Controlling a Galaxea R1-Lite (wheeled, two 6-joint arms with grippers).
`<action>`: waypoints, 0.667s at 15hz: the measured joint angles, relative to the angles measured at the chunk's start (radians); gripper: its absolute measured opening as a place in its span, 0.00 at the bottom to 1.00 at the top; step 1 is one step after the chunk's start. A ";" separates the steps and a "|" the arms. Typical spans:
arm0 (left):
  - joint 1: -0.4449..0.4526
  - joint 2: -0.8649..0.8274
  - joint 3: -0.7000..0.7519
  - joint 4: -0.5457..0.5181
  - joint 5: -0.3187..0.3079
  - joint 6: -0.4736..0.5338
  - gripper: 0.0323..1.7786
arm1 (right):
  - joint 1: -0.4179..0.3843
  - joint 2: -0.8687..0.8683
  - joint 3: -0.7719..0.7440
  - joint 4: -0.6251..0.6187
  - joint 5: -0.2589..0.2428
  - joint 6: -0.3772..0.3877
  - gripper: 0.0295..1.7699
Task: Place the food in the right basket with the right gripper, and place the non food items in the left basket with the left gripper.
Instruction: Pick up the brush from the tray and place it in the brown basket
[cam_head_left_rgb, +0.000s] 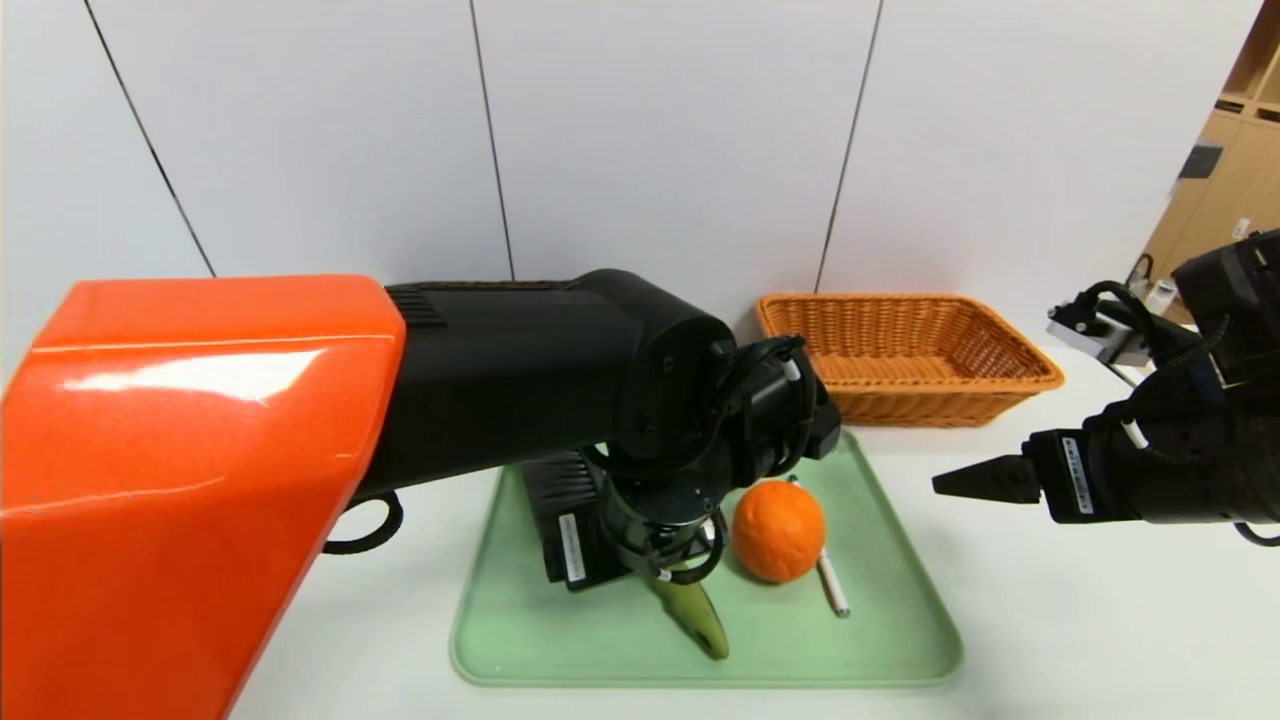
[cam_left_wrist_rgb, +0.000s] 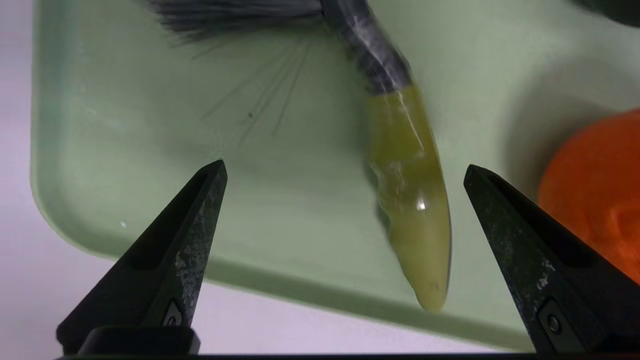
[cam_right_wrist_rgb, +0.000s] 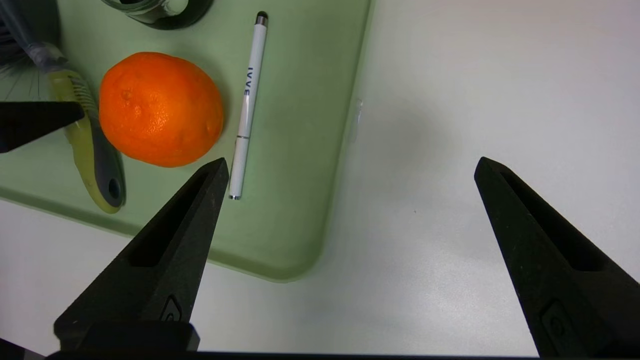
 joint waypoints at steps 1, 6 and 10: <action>0.005 0.010 0.000 0.000 0.013 -0.002 0.95 | 0.001 0.000 0.001 0.000 0.001 -0.001 0.96; 0.015 0.033 0.001 0.001 0.032 0.001 0.95 | 0.003 0.001 0.003 0.000 0.001 -0.001 0.96; 0.015 0.034 0.001 0.001 0.031 0.000 0.95 | 0.010 0.006 0.003 -0.001 0.001 -0.001 0.96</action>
